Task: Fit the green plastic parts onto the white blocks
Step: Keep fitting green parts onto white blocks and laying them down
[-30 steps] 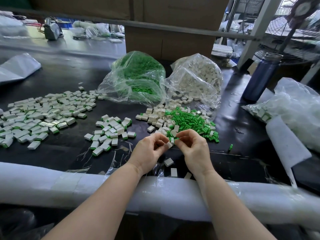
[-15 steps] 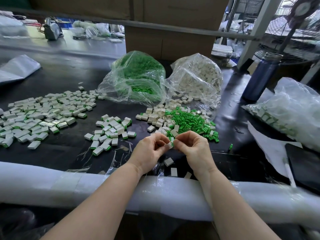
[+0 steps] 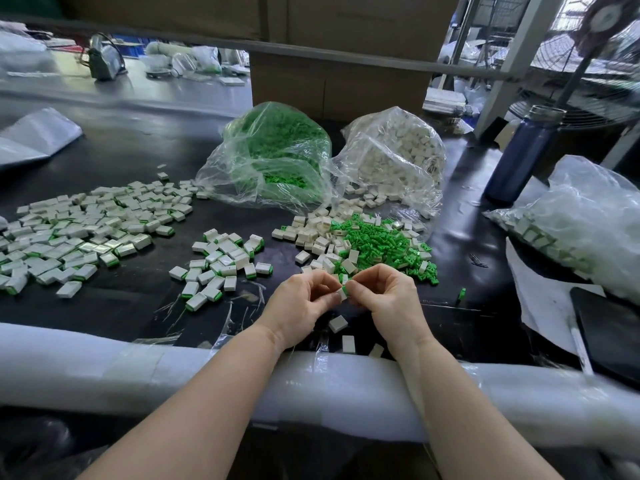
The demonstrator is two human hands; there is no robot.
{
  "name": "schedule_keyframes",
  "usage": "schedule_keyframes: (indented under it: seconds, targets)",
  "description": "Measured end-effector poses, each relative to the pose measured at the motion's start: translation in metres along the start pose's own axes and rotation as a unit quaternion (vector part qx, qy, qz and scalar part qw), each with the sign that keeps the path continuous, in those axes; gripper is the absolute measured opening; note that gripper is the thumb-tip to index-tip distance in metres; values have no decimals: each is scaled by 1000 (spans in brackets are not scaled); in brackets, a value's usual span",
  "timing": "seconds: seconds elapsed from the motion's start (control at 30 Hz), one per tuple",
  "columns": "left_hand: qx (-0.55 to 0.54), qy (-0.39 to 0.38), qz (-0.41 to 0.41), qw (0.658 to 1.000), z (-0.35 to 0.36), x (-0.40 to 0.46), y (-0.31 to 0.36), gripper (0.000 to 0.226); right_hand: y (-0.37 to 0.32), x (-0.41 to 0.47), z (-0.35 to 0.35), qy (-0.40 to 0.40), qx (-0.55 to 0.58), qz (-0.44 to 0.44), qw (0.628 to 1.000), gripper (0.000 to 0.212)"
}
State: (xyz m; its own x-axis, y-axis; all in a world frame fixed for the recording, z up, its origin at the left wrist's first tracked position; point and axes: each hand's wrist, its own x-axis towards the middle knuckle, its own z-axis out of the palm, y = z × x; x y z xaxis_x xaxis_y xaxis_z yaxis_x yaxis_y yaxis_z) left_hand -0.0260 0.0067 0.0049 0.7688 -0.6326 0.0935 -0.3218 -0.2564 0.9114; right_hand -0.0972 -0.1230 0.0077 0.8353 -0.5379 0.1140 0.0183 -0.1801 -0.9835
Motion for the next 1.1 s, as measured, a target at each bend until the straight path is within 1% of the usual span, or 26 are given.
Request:
schedule_keyframes:
  seconds: [0.07, 0.13, 0.33, 0.5, 0.67, 0.77, 0.87, 1.0, 1.1]
  targets:
    - [-16, 6, -3, 1000, 0, 0, 0, 11, 0, -1, 0, -8, 15, 11, 1000, 15]
    - [-23, 12, -6, 1000, -1, 0, -1, 8, -1, -1, -1, -16, 4, 8, 1000, 14]
    - [-16, 22, 6, 1000, -1, 0, 1, 9, -2, -1, 2, -33, -30, -17, 999, 21]
    - [-6, 14, 0, 1000, -1, -1, 1, 11, -1, -1, 0, -49, -40, -21, 998, 22]
    - [-7, -1, -13, 1000, -1, -2, 2, 8, 0, -1, -1, -65, -36, -11, 997, 27]
    - [-7, -9, -15, 1000, -1, -2, 2, 9, 1, -1, -2, -73, -29, -2, 997, 28]
    - [22, -15, -13, 1000, -1, -1, 0, 13, 0, -2, -2, -85, -31, 5, 996, 28]
    - [13, -7, -5, 1000, 0, 0, -1, 10, 0, -1, -1, -71, -18, 12, 997, 24]
    - [31, 20, 6, 999, 2, 0, -1, 8, 1, 0, 0, -42, -8, 16, 999, 19]
